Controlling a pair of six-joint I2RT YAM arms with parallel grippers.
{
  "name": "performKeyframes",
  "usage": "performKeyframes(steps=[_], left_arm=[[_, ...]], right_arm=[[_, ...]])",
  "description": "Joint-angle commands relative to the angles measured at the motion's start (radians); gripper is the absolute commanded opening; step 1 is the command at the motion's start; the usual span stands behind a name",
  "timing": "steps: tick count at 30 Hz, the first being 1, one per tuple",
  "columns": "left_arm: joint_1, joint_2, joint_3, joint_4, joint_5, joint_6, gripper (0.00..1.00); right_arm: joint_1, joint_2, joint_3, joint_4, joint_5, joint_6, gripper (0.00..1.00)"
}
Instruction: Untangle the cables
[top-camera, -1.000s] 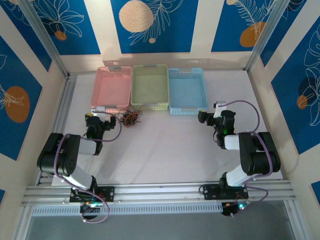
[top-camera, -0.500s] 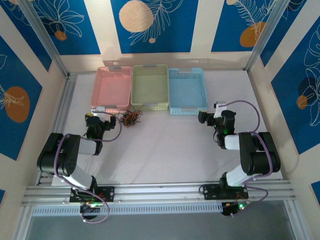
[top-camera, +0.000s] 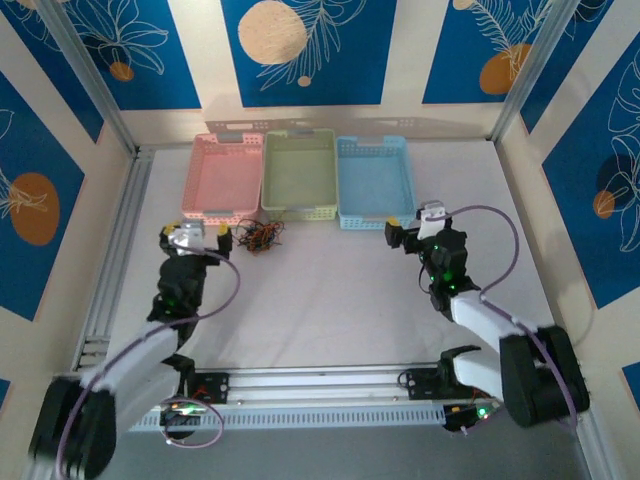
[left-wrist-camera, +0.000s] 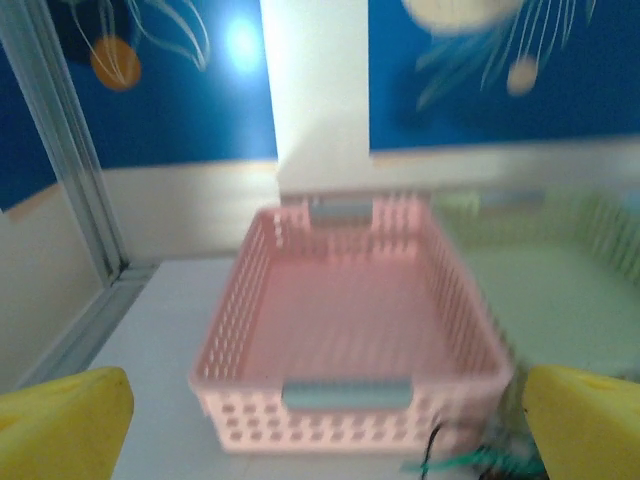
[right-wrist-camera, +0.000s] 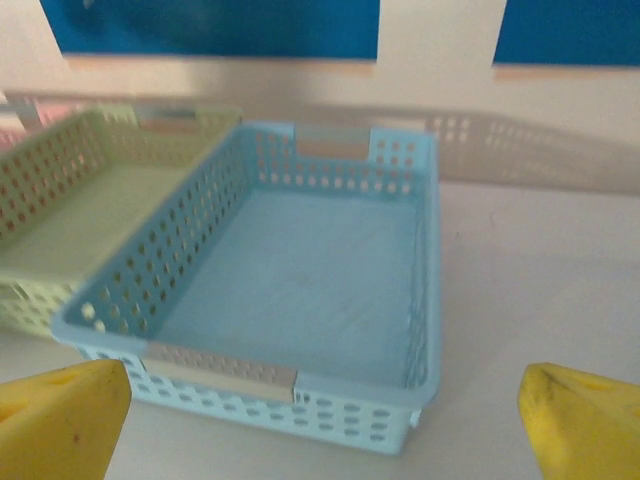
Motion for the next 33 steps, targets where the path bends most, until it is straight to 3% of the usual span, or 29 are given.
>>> performKeyframes(steps=[1, 5, 7, 9, 14, 19, 24, 33], left_arm=[[-0.002, -0.145, 0.058, -0.402, 0.025, -0.193, 1.0], [-0.001, -0.253, 0.052, -0.539, 0.046, -0.406, 1.0], [0.006, -0.268, 0.082, -0.619, 0.118, -0.46, 1.0], [0.011, -0.228, 0.134, -0.692, 0.212, -0.486, 1.0], [0.01, 0.001, 0.293, -0.884, 0.303, -0.536, 0.97], [0.009, 0.139, 0.337, -0.861, 0.32, -0.556, 0.96], [0.005, 0.314, 0.413, -0.852, 0.284, -0.491, 0.97], [-0.028, 0.592, 0.493, -0.645, 0.292, -0.382, 1.0]], right_arm=[[-0.006, -0.102, -0.016, -0.09, -0.069, 0.084, 0.99], [-0.017, -0.184, 0.021, -0.238, -0.152, 0.282, 0.99], [-0.017, -0.205, 0.032, -0.282, -0.229, 0.312, 0.99], [-0.002, -0.226, 0.02, -0.262, -0.263, 0.31, 0.99], [0.044, -0.231, 0.01, -0.255, -0.208, 0.305, 0.99], [0.092, -0.232, 0.015, -0.262, -0.169, 0.267, 1.0], [0.115, -0.231, 0.019, -0.264, -0.148, 0.251, 1.0], [0.124, -0.229, 0.021, -0.265, -0.138, 0.247, 1.0]])
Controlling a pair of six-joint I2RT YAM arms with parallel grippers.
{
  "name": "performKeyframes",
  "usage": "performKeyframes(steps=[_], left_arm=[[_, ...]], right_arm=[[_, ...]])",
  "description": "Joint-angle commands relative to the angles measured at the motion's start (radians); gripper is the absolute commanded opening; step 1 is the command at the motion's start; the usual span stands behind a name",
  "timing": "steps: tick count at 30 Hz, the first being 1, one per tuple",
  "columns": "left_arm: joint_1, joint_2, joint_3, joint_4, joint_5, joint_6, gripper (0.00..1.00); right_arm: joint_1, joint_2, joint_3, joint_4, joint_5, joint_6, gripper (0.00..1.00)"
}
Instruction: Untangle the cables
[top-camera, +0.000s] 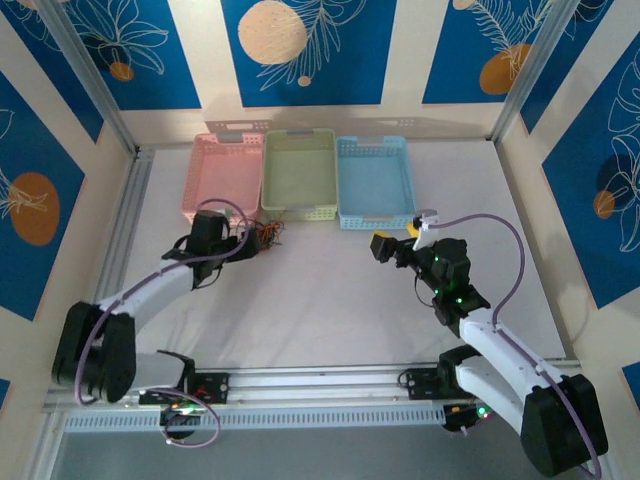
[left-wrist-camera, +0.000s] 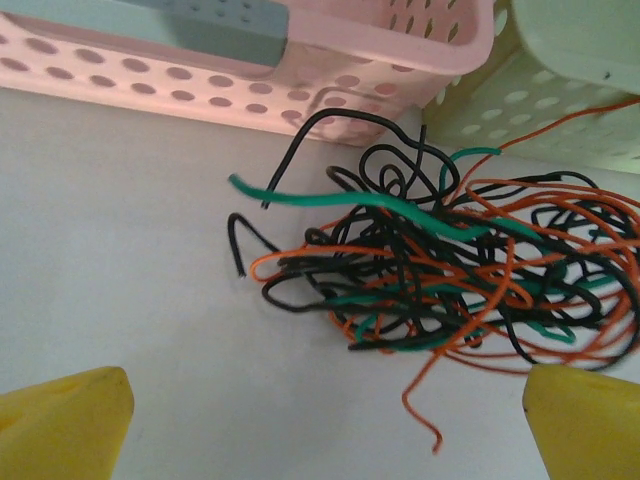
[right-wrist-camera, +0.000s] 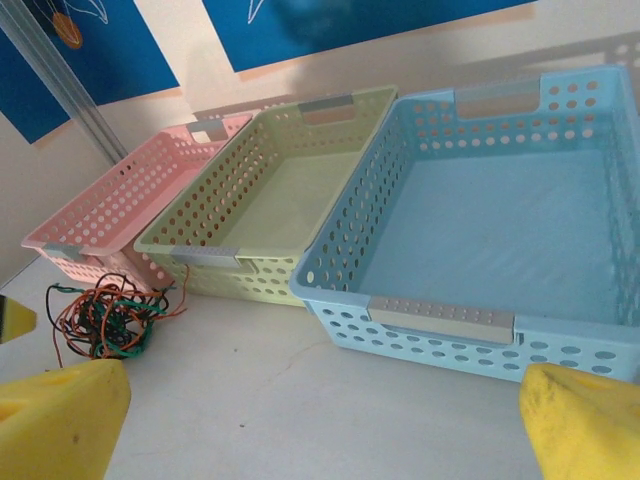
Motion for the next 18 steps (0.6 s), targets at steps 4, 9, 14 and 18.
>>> performKeyframes(steps=[4, 9, 14, 18], left_arm=[[-0.049, 0.173, 0.137, 0.093, 0.006, 0.081, 1.0], [-0.107, 0.304, 0.231, 0.071, -0.063, 0.113, 1.0], [-0.14, 0.401, 0.289, 0.056, -0.093, 0.117, 0.97], [-0.169, 0.454, 0.331, 0.03, -0.082, 0.124, 0.85]], right_arm=[[0.011, -0.009, 0.015, 0.0, 0.024, -0.018, 1.0], [0.011, -0.002, 0.02, -0.004, 0.023, -0.018, 1.0], [0.013, -0.001, 0.02, -0.004, 0.024, -0.019, 1.0], [0.013, 0.001, 0.022, -0.005, 0.026, -0.02, 1.0]])
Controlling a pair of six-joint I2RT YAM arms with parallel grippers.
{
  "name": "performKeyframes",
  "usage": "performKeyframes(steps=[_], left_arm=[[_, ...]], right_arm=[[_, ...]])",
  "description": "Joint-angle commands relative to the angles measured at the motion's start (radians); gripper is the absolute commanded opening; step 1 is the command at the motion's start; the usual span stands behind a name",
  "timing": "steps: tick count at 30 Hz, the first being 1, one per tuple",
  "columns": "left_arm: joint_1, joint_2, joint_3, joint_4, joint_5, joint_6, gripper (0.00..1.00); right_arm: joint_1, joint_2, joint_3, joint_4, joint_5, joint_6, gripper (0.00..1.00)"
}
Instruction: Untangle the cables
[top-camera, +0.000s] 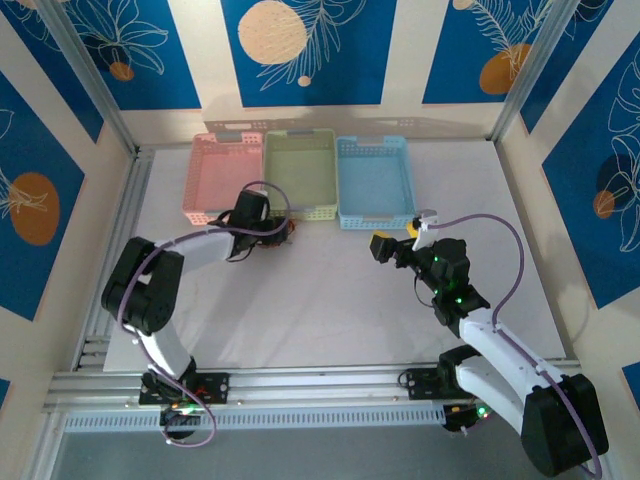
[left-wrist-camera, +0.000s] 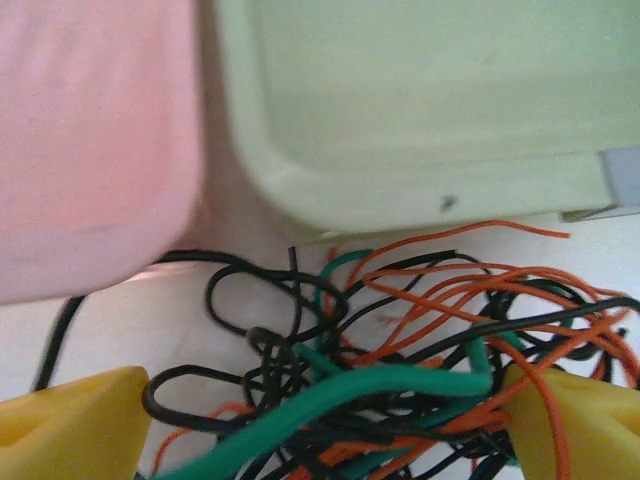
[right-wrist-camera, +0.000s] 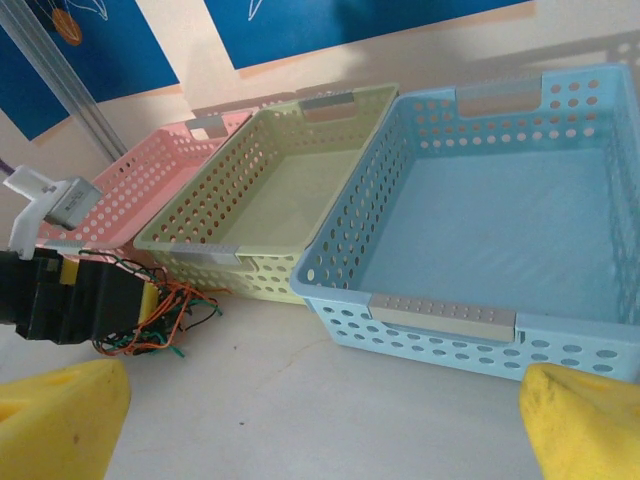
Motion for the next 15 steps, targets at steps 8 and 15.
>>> performKeyframes(steps=[8, 15], left_arm=[[-0.096, 0.081, 0.06, -0.082, -0.015, 0.026, 0.48], [-0.175, 0.011, 0.051, -0.124, 0.028, -0.01, 0.18]], right_arm=[[0.009, 0.009, 0.029, -0.009, 0.026, -0.014, 0.99], [0.011, 0.007, 0.029, -0.01, 0.028, -0.015, 0.99]])
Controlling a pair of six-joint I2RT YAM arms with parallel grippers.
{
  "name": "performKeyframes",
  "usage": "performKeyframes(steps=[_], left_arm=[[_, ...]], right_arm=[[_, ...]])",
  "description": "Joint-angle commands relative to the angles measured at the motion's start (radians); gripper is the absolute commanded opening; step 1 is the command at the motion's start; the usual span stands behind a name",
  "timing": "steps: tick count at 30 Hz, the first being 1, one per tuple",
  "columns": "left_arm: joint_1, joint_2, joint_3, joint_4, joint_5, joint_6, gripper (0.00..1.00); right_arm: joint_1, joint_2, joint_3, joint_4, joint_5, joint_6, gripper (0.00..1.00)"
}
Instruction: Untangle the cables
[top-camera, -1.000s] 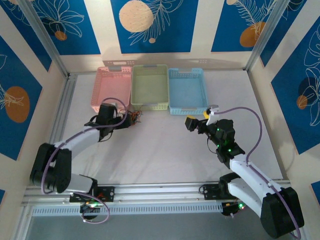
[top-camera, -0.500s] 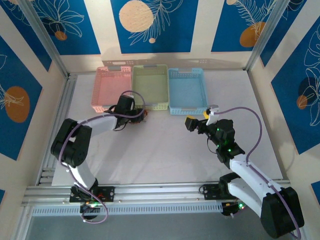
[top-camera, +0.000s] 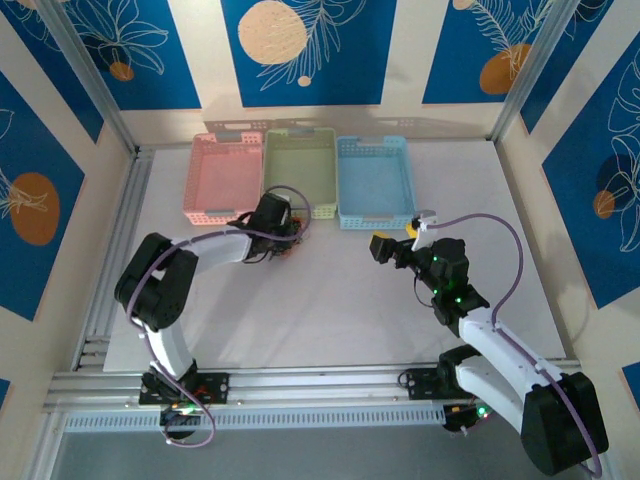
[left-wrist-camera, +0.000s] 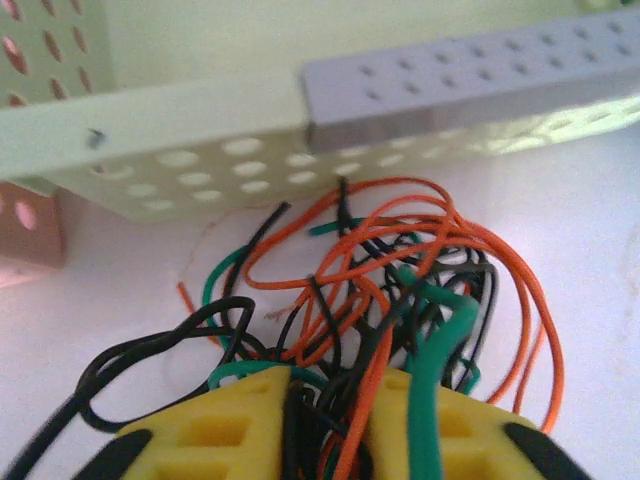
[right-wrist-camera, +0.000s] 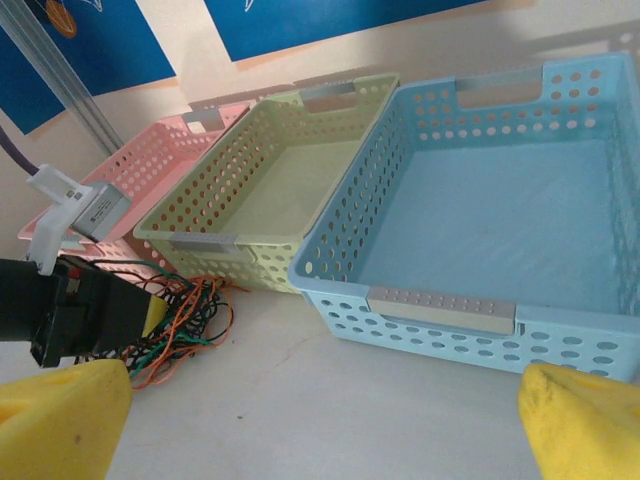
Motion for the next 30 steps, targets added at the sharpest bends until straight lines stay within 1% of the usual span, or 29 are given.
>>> performKeyframes(steps=[1, 6, 9, 12, 14, 17, 19, 22, 25, 30], left_arm=[[-0.074, -0.047, 0.006, -0.102, 0.059, -0.024, 0.15], [-0.187, -0.126, 0.01, -0.147, 0.082, -0.071, 0.08], [-0.253, -0.154, 0.01, -0.183, 0.084, -0.103, 0.08], [-0.309, -0.174, 0.001, -0.222, 0.06, -0.131, 0.1], [-0.325, -0.181, -0.015, -0.23, 0.066, -0.151, 0.18], [-0.331, -0.195, -0.037, -0.244, 0.069, -0.169, 0.36], [-0.334, -0.218, -0.049, -0.253, 0.071, -0.177, 0.5], [-0.336, -0.27, -0.055, -0.266, 0.092, -0.176, 0.65], [-0.338, -0.332, -0.04, -0.31, 0.095, -0.167, 0.72], [-0.338, -0.477, -0.074, -0.383, 0.056, -0.165, 0.74]], right_arm=[[0.008, -0.003, 0.028, -0.001, 0.026, -0.014, 0.99], [0.008, -0.004, 0.027, -0.003, 0.028, -0.013, 0.99], [0.008, -0.005, 0.027, -0.003, 0.029, -0.013, 0.99], [0.009, -0.005, 0.027, -0.005, 0.03, -0.012, 0.98], [0.01, -0.004, 0.027, -0.004, 0.03, -0.013, 0.98], [0.009, -0.004, 0.026, -0.004, 0.03, -0.012, 0.98], [0.009, -0.005, 0.027, -0.007, 0.032, -0.012, 0.97], [0.009, -0.006, 0.027, -0.006, 0.032, -0.013, 0.97], [0.01, -0.006, 0.027, -0.008, 0.033, -0.013, 0.97], [0.01, -0.006, 0.028, -0.01, 0.04, -0.011, 0.97]])
